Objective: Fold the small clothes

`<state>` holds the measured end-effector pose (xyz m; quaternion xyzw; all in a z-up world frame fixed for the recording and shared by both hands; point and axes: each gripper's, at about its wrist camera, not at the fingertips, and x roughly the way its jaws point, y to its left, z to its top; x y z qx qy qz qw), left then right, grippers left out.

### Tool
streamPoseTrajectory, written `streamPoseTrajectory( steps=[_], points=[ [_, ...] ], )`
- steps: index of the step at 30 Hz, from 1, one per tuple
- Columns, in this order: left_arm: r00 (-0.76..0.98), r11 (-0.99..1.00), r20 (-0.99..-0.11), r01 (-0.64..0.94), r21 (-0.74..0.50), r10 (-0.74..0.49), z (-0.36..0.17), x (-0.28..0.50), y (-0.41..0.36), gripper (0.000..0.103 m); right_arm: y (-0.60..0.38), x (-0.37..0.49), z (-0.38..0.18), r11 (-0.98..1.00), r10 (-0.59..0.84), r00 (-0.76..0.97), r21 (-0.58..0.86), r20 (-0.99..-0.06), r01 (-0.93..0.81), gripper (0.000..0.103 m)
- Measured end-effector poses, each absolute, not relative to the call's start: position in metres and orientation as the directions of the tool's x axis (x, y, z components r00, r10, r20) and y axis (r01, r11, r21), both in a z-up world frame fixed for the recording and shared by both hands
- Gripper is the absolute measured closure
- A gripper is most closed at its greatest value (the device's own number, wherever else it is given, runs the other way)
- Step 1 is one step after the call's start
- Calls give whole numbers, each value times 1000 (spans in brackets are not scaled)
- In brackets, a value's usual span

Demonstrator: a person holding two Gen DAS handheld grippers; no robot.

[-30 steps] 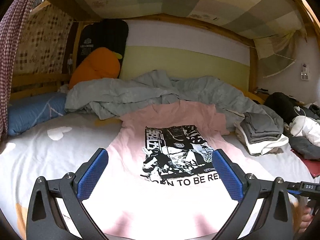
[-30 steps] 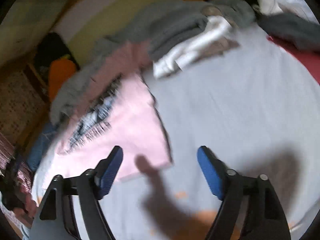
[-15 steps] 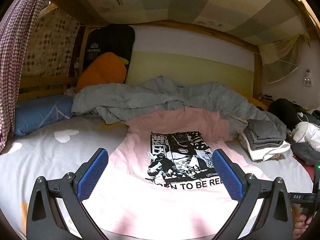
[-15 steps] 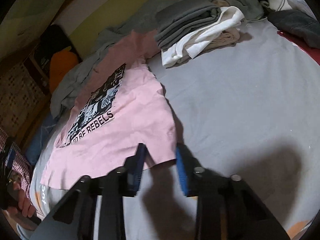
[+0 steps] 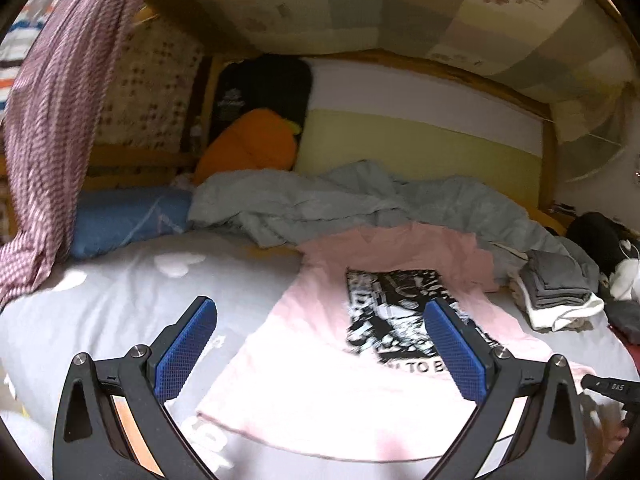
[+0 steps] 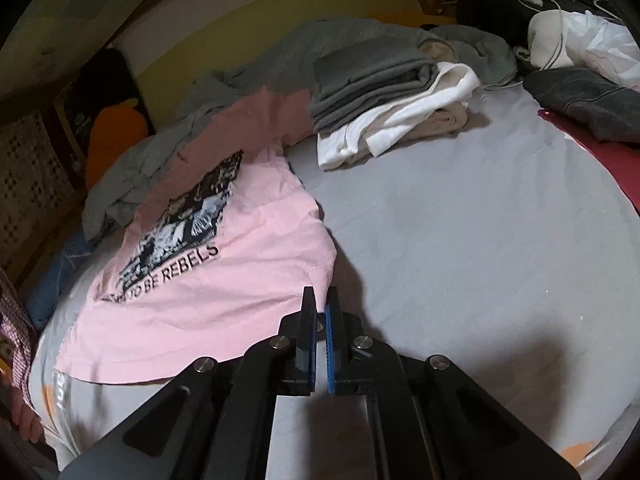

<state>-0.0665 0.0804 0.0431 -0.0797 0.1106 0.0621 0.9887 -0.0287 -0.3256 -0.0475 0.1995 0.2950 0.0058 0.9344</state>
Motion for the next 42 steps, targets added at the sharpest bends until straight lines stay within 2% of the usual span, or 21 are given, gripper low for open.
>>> streamPoseTrajectory(
  steps=[3,5,7,9,16,22,23,25,27,29,31,34,39,42],
  points=[
    [946,963,-287,-208,-172,153,33,-66,98,0,-326,-31,-43,921,134,832,377,-538,95,100],
    [914,943,-357,-274,-190,194,22,-65,113,0,-327,-32,-43,919,128,834,381,-537,104,101],
    [862,915,-432,-365,-170,264,9,-62,126,0,-330,-32,-43,916,109,837,380,-536,124,101],
    [831,890,-467,-421,-174,302,-2,-63,136,0,-336,-33,-42,907,107,840,398,-531,137,101],
    [819,882,-496,-429,-194,288,-7,-60,148,0,-348,-39,-37,888,95,855,432,-510,158,101],
    [791,813,-588,-449,-371,168,-29,-64,180,0,-358,-42,-37,867,91,859,465,-503,180,101],
    [786,802,-601,-449,-393,145,-33,-64,184,2,-363,-42,-39,846,116,857,502,-503,180,101],
    [780,786,-620,-433,-441,82,-40,-63,190,15,-372,-39,-45,804,189,842,572,-505,163,100],
    [777,772,-628,-420,-477,35,-45,-61,193,20,-379,-37,-53,758,250,828,634,-501,154,96],
    [783,763,-622,-411,-498,16,-47,-61,194,25,-381,-36,-58,738,258,815,650,-519,181,81],
    [795,748,-606,-394,-534,-13,-49,-62,196,39,-378,-36,-58,760,224,812,618,-539,201,75],
    [803,708,-592,-382,-594,-63,-55,-62,201,41,-371,-35,-58,768,243,803,614,-543,183,72],
    [811,704,-578,-359,-613,-91,-55,-60,202,45,-367,-31,-64,757,283,781,630,-557,174,71],
    [827,645,-511,-262,-718,-234,-57,-58,207,58,-369,-30,-65,745,296,778,643,-554,175,71]
  ],
)
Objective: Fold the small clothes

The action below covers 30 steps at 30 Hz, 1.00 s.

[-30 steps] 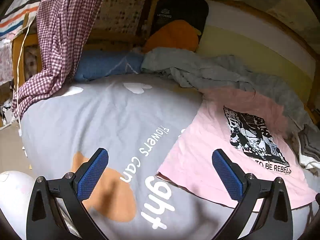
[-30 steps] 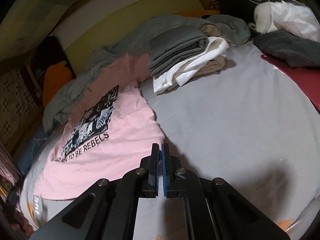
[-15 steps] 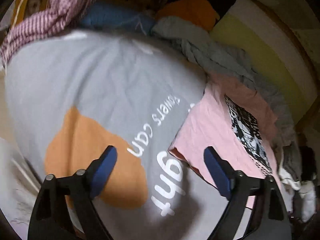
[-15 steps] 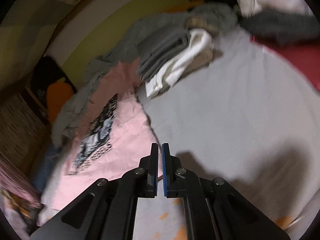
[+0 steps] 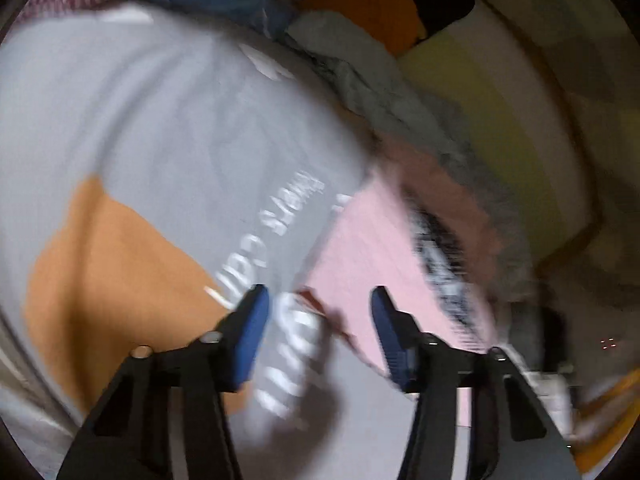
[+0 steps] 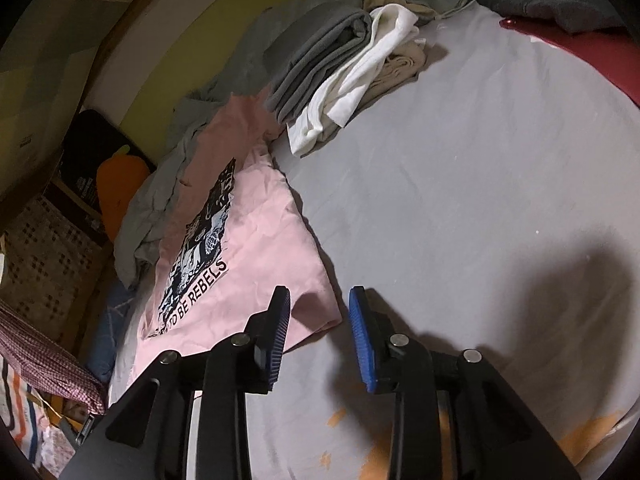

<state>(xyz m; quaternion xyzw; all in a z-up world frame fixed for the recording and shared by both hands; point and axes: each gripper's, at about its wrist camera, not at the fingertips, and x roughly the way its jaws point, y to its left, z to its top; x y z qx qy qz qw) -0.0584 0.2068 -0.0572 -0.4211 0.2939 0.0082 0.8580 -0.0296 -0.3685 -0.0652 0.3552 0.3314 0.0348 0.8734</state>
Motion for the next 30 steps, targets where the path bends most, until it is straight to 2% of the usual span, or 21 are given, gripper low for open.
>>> streamPoseTrajectory(
  steps=[2,4,6,11,19,20,21,22,23,24,25,30],
  points=[
    [817,627,-511,-255,-736,-267,-59,-56,208,58,-371,-30,-66,731,308,777,659,-548,175,71],
    [795,635,-551,-292,-715,-254,-65,-51,207,68,-372,-30,-67,721,318,777,671,-544,175,71],
    [799,611,-546,-306,-730,-252,-68,-51,210,72,-373,-30,-67,718,319,774,672,-547,180,71],
    [809,568,-530,-318,-759,-255,-70,-35,219,73,-369,-26,-69,726,336,766,669,-549,161,71],
    [799,645,-566,-328,-691,-201,-65,-28,208,73,-373,-21,-81,659,383,767,734,-515,164,71],
    [798,649,-569,-328,-687,-199,-65,-27,209,75,-372,-20,-81,660,384,767,733,-514,161,71],
    [795,659,-577,-336,-673,-184,-64,-27,208,92,-371,-20,-81,663,385,767,732,-514,159,71],
    [789,670,-590,-346,-657,-171,-64,-27,207,101,-368,-18,-81,666,391,764,730,-514,150,71],
    [786,672,-593,-345,-655,-174,-65,-28,206,101,-366,-17,-80,672,396,760,727,-515,142,71],
    [787,672,-593,-346,-655,-172,-64,-30,206,101,-365,-16,-79,678,396,759,722,-517,137,74],
    [791,669,-588,-347,-657,-168,-62,-32,206,101,-363,-16,-77,684,398,759,718,-516,130,102],
    [845,669,-512,-293,-683,-153,-36,-62,210,101,-357,-44,-44,763,299,844,643,-446,69,100]
  ],
)
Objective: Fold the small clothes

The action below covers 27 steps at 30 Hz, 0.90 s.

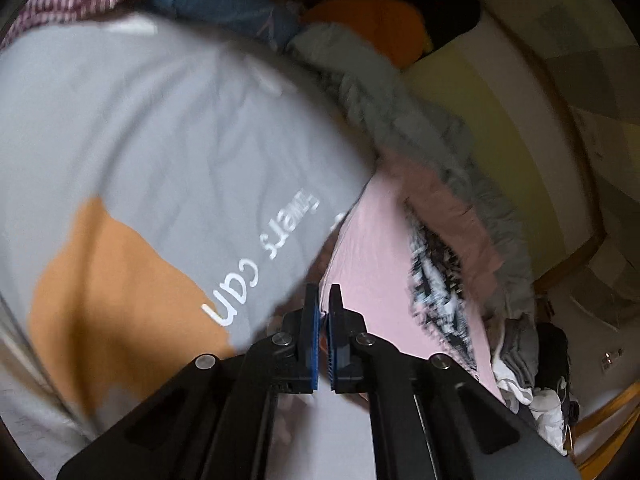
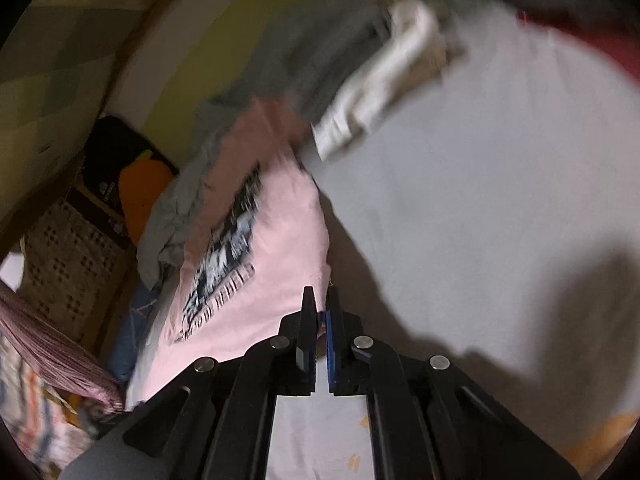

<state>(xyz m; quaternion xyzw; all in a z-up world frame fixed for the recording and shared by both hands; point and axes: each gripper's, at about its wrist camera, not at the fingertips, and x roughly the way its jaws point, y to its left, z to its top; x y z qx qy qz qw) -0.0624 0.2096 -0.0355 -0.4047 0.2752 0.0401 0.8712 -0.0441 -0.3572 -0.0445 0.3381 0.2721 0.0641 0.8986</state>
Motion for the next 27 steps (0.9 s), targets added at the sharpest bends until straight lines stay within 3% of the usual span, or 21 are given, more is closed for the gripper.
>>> streamPoseTrajectory(
  steps=[7,12,18,23,27],
  points=[
    [898,767,-437,-243,-594,-53,4,-149,196,101,-346,-135,-32,779,215,904,624,-371,71,100],
    [865,855,-500,-281,-436,29,25,-160,182,100,-345,-172,-26,778,187,916,622,-355,83,100],
    [812,871,-580,-328,-366,61,28,-111,183,100,-339,-138,-4,822,160,896,559,-414,111,100],
    [770,922,-633,-296,-249,77,41,-9,179,100,-320,-51,33,915,107,880,391,-462,94,100],
    [711,932,-699,-298,-207,73,20,68,181,99,-312,22,22,936,75,857,332,-509,115,100]
  ],
)
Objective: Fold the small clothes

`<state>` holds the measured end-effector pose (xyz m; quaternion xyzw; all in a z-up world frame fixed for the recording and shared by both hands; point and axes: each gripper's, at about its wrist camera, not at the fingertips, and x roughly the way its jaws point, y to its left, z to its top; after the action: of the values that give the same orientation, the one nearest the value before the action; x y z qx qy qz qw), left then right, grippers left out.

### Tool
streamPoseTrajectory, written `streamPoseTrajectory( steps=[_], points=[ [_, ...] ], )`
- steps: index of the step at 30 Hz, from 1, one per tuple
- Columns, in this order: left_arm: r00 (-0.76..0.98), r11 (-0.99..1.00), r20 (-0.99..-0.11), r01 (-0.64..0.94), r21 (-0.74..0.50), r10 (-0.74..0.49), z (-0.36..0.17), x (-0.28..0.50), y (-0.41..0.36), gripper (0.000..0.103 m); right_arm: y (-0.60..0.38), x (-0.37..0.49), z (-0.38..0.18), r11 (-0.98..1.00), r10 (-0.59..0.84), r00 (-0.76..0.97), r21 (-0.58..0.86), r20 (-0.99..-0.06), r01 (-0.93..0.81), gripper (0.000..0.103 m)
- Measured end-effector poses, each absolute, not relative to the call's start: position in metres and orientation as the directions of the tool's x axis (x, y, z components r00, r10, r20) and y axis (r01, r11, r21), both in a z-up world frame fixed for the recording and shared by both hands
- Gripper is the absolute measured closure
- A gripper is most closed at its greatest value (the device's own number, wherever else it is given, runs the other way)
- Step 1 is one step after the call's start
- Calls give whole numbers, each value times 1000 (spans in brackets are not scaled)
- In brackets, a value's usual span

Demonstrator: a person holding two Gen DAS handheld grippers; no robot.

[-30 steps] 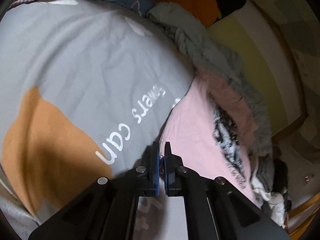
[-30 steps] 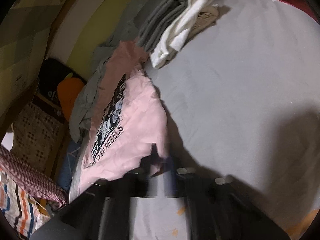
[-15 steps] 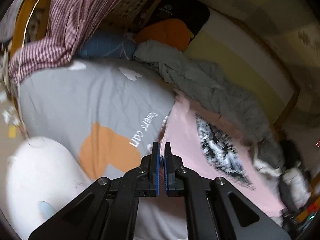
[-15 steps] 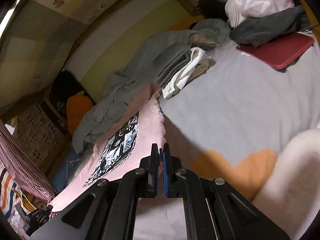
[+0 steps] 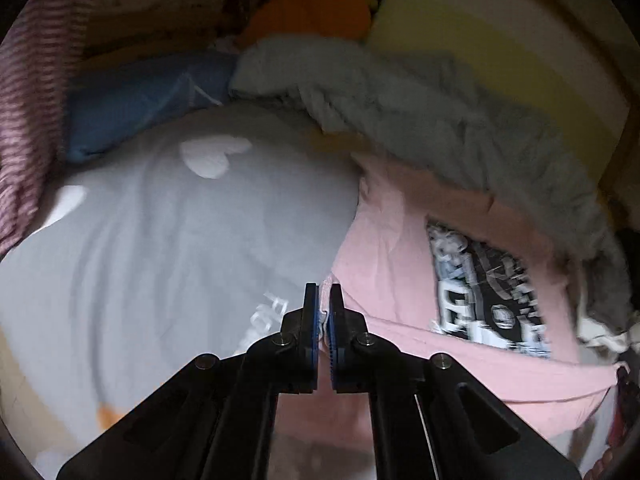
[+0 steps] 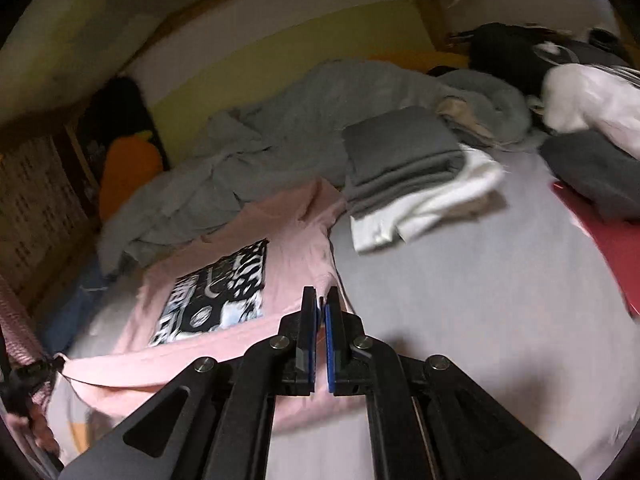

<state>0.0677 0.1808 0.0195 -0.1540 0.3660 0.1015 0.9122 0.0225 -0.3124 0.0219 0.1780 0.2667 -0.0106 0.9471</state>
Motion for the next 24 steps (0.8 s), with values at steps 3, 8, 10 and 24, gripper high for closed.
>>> streamPoseTrajectory(
  steps=[3,8,10,24],
  points=[
    [655,936,-749,-316,-153,99,-11,92,176,96,-307,60,-8,938,61,822,315,-566,147,100],
    [671,942,-740,-276,-191,47,-27,84,185,95,-337,77,-42,892,-12,768,340,-641,298,85],
    [692,934,-720,-286,-212,49,-21,69,192,65,-352,71,-43,871,0,778,382,-628,308,75],
    [602,970,-798,-185,-155,-13,-42,24,172,43,-361,17,-62,820,289,716,550,-635,157,57]
  ],
)
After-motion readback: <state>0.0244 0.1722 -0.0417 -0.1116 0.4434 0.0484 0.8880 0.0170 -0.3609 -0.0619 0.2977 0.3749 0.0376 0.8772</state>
